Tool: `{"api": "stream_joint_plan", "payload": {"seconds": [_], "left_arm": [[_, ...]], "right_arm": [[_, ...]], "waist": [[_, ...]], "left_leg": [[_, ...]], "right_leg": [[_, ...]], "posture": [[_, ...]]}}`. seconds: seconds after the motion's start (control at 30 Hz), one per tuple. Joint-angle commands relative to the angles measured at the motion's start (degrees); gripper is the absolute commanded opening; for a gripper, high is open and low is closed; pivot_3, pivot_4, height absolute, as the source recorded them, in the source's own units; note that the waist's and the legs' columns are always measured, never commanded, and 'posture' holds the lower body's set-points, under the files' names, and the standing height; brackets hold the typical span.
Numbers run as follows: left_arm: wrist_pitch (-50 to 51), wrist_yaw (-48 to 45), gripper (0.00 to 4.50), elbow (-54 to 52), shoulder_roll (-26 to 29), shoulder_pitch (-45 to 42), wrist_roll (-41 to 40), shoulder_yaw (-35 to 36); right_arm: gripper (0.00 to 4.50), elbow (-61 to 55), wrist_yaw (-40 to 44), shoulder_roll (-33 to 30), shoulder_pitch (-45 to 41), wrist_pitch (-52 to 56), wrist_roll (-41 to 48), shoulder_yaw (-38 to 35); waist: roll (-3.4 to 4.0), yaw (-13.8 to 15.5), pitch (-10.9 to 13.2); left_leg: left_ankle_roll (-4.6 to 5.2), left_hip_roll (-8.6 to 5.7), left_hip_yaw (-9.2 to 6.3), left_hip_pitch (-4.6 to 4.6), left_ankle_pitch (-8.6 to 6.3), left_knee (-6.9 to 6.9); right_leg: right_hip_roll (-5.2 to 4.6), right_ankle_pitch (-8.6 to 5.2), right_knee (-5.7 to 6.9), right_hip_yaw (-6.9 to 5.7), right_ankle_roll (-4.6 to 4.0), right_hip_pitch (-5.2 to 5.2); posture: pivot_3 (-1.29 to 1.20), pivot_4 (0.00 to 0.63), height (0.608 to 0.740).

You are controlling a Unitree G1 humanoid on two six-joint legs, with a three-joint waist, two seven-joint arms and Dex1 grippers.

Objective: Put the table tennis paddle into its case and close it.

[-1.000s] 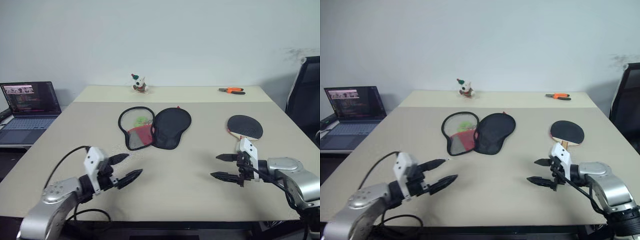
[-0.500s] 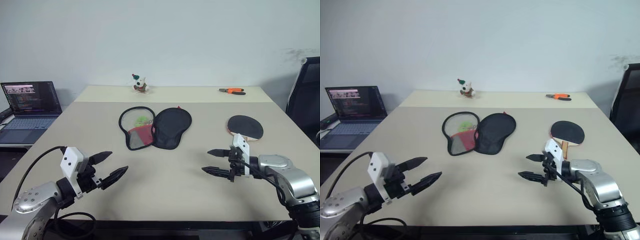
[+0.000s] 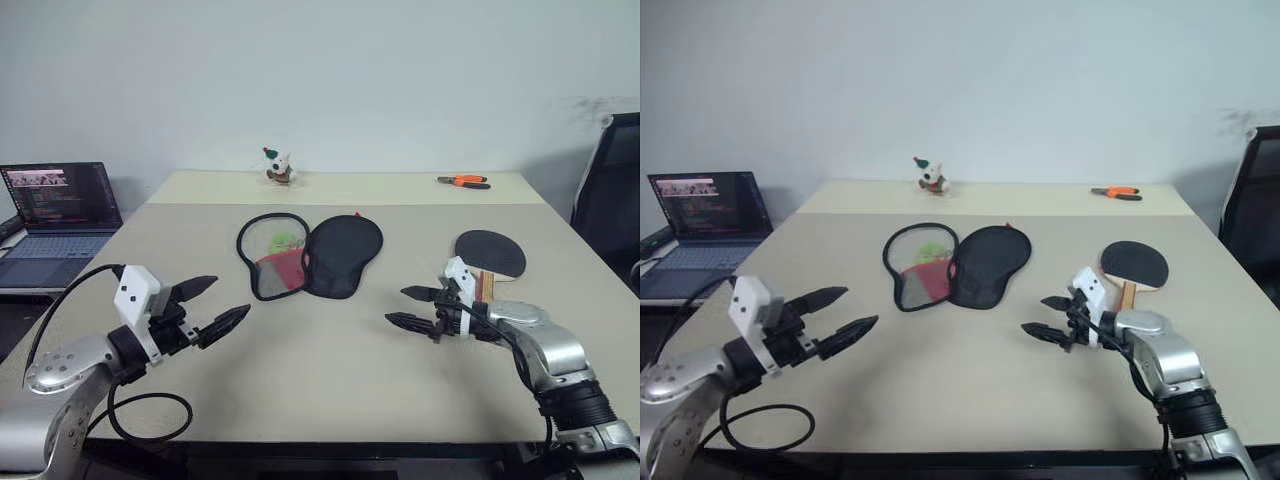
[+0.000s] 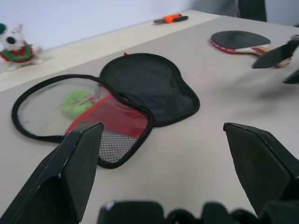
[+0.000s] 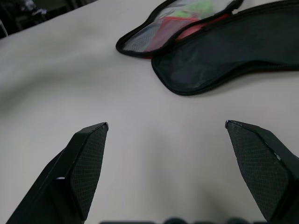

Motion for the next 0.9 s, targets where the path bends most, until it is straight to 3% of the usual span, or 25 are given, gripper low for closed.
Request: {"api": "stream_joint_plan", "payload": {"seconds": [0.03, 0.13, 0.27, 0.63, 0.9], "left_arm": [[-0.3, -3.1, 4.50, 1.1, 1.4, -0.8, -1.2, 0.1], [1.0, -8.5, 4.50, 1.7, 3.4, -0.5, -2.9, -0.7], [1.0, -12.7, 4.50, 5.1, 6.4, -2.0, -2.4, -1.3], [0.0, -12.5, 4.50, 8.3, 6.4, -4.3, -0.8, -1.3], [-0.4, -10.6, 4.50, 8.0, 5.6, -3.9, -0.6, -0.5]], "right_arm": [[4.44, 1.3, -7.3, 3.7, -4.2, 4.7, -1.3, -0.1], [4.44, 5.4, -10.2, 8.2, -8.7, 10.0, 0.3, -0.9], [4.44, 13.5, -14.7, 13.3, -14.7, 8.7, -1.5, -1.8], [4.44, 39.5, -25.0, 23.2, -25.4, -5.5, -8.5, -2.5], [4.44, 48.1, -23.8, 27.1, -30.1, -9.6, -9.4, -3.3]], "waist": [[0.00, -0.1, 0.0], [0.00, -0.5, 0.0], [0.00, -1.0, 0.0], [0.00, -1.4, 0.0], [-0.01, -1.4, 0.0]], "left_leg": [[0.00, 0.02, 0.00, 0.00, 0.00, 0.00], [-0.01, 0.04, 0.00, 0.00, 0.00, 0.01], [0.00, 0.05, 0.00, 0.00, 0.00, -0.01], [0.05, 0.07, 0.06, -0.05, -0.03, -0.07], [0.05, 0.10, 0.10, -0.04, -0.03, -0.07]], "right_leg": [[0.01, 0.00, 0.01, 0.00, 0.00, 0.00], [0.04, 0.03, 0.05, 0.01, -0.05, -0.04], [0.06, 0.03, 0.03, 0.02, -0.05, -0.04], [0.04, 0.03, 0.03, 0.14, -0.06, -0.13], [-0.03, 0.04, 0.05, 0.18, -0.07, -0.14]], "posture": [[0.00, 0.150, 0.740], [0.00, 0.150, 0.740], [0.00, 0.150, 0.740], [0.00, 0.150, 0.740], [0.00, 0.150, 0.740]]}}
